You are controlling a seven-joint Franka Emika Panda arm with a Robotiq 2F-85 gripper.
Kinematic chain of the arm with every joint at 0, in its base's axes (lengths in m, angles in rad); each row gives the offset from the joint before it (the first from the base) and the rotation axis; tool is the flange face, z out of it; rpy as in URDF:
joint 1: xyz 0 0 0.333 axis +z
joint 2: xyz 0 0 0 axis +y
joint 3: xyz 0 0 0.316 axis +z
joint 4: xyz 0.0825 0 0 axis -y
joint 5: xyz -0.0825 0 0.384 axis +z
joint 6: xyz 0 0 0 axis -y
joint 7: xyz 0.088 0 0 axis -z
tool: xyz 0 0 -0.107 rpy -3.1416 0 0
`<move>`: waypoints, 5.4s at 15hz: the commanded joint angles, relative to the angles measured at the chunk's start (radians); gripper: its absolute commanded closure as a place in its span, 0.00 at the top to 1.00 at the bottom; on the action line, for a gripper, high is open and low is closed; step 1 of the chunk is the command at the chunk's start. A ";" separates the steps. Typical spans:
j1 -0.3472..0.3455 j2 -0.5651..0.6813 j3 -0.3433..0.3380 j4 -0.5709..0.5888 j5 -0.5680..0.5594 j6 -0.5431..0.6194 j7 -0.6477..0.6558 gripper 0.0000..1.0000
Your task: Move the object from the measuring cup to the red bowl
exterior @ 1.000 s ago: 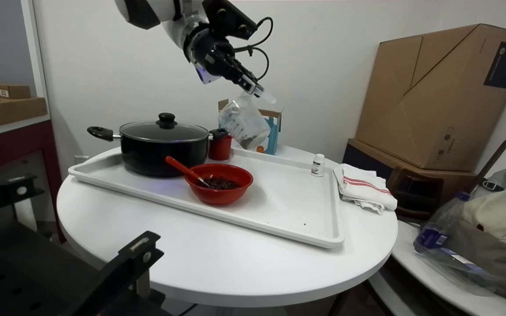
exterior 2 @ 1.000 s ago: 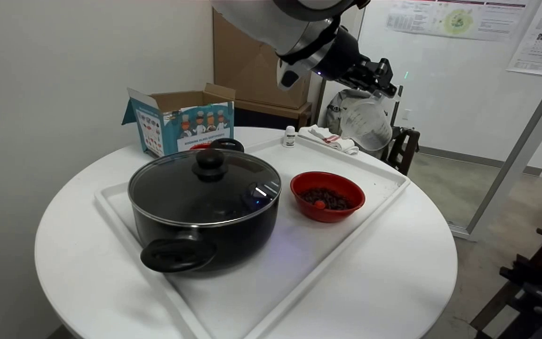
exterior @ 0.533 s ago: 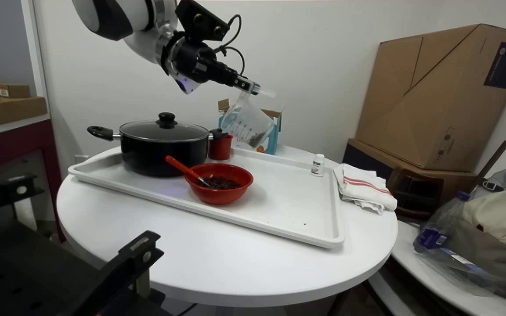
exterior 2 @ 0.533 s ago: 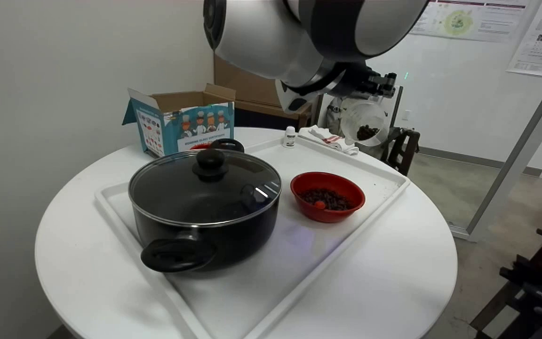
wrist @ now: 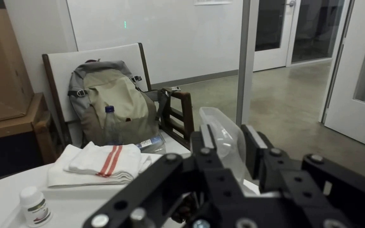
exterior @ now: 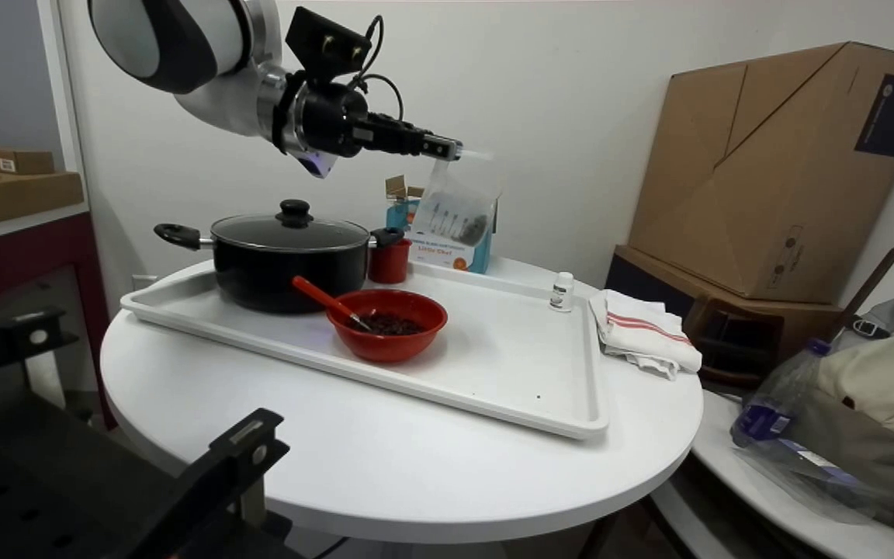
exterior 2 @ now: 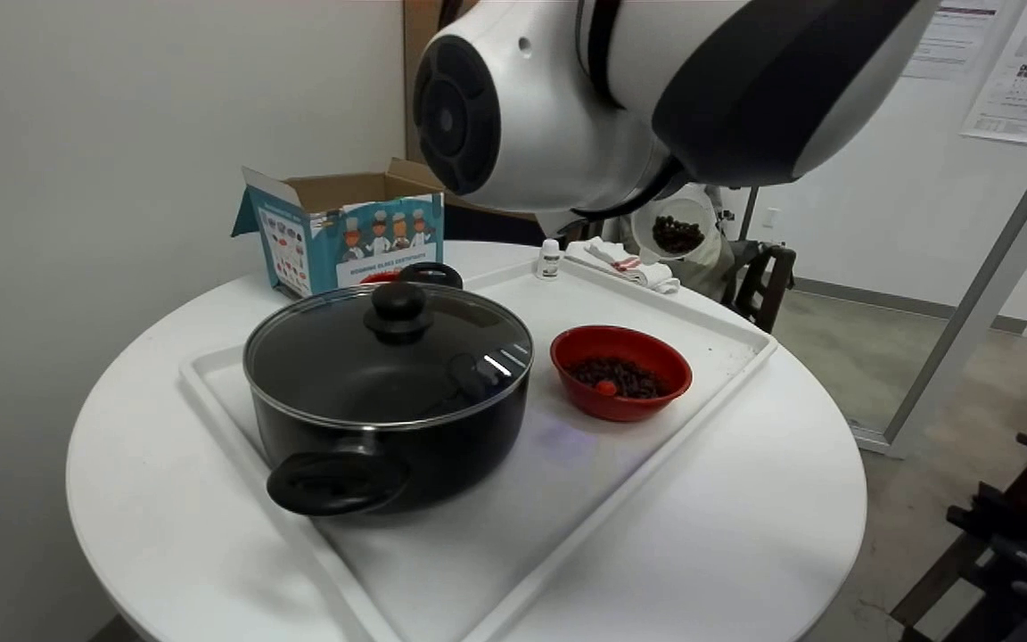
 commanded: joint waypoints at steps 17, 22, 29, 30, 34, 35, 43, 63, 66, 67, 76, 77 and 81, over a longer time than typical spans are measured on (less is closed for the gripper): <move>0.065 0.010 0.032 -0.242 -0.302 -0.240 0.184 0.13; 0.065 0.028 0.025 -0.277 -0.401 -0.296 0.254 0.13; 0.066 0.070 0.015 -0.305 -0.518 -0.388 0.339 0.13; 0.065 0.078 0.013 -0.307 -0.529 -0.404 0.348 0.13; 0.062 0.103 0.013 -0.310 -0.558 -0.456 0.375 0.13; 0.061 0.109 0.013 -0.310 -0.561 -0.465 0.378 0.13; 0.063 0.149 -0.003 -0.314 -0.627 -0.541 0.403 0.13; 0.305 0.210 -0.273 -0.297 -0.674 -0.631 0.542 0.13; 0.358 0.228 -0.318 -0.296 -0.654 -0.638 0.568 0.13; 0.373 0.233 -0.329 -0.295 -0.647 -0.638 0.576 0.13; 0.314 0.239 -0.258 -0.277 -0.556 -0.638 0.582 0.13; 0.267 0.229 -0.217 -0.265 -0.537 -0.633 0.570 0.13; 0.090 0.211 -0.086 -0.203 -0.494 -0.590 0.546 0.13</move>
